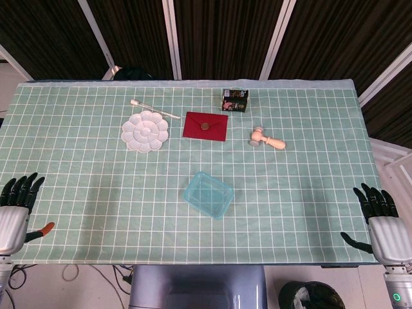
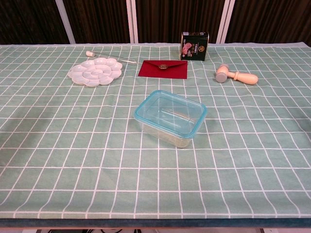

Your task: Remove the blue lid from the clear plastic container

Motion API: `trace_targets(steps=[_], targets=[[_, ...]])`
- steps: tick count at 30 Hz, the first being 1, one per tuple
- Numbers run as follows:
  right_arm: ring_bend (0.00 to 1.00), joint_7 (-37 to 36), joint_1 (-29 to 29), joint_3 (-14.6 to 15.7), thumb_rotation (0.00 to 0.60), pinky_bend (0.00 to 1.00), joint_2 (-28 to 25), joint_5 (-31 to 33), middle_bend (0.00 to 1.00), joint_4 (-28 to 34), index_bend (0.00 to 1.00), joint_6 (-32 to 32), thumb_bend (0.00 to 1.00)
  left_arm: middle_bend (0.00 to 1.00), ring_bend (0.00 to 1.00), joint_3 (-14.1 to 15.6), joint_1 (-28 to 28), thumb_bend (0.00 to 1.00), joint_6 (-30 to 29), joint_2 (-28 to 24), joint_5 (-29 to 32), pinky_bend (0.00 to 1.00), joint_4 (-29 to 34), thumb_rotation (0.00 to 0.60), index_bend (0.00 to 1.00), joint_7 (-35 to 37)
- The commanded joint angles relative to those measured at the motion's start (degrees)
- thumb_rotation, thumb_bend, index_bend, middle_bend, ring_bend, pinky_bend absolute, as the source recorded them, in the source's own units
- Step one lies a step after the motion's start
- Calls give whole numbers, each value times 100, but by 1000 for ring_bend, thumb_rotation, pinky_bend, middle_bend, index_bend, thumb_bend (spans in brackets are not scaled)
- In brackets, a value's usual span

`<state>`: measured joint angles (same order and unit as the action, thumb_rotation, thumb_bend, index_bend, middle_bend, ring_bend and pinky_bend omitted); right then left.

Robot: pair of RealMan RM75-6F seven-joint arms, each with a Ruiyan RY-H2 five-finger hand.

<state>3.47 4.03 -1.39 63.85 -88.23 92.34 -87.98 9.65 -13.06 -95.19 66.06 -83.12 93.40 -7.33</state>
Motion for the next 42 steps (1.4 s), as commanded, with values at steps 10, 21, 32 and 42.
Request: trace_targets(steps=[10,21,32,42], targets=[[0,-51,-5,-21,600,0,12,47,0,12,0,81,260,0,0,-202,-36,0,386,-76,-100,31,379,600,0,-149],[0,-60,28,-116,600,0,68,221,0,39,0,199,259,0,0,-1100,-1400,0,2337,-64,813,31,1922,600,0,-1579],[0,-98,86,-221,600,0,135,462,0,50,0,387,259,0,0,-2290,-3372,0,3739,1012,3543,31,1993,600,0,-3555],[0,-39,141,-329,600,0,134,749,0,126,0,581,260,0,0,-2529,-4980,0,3957,1963,5835,31,1344,600,0,-4623]])
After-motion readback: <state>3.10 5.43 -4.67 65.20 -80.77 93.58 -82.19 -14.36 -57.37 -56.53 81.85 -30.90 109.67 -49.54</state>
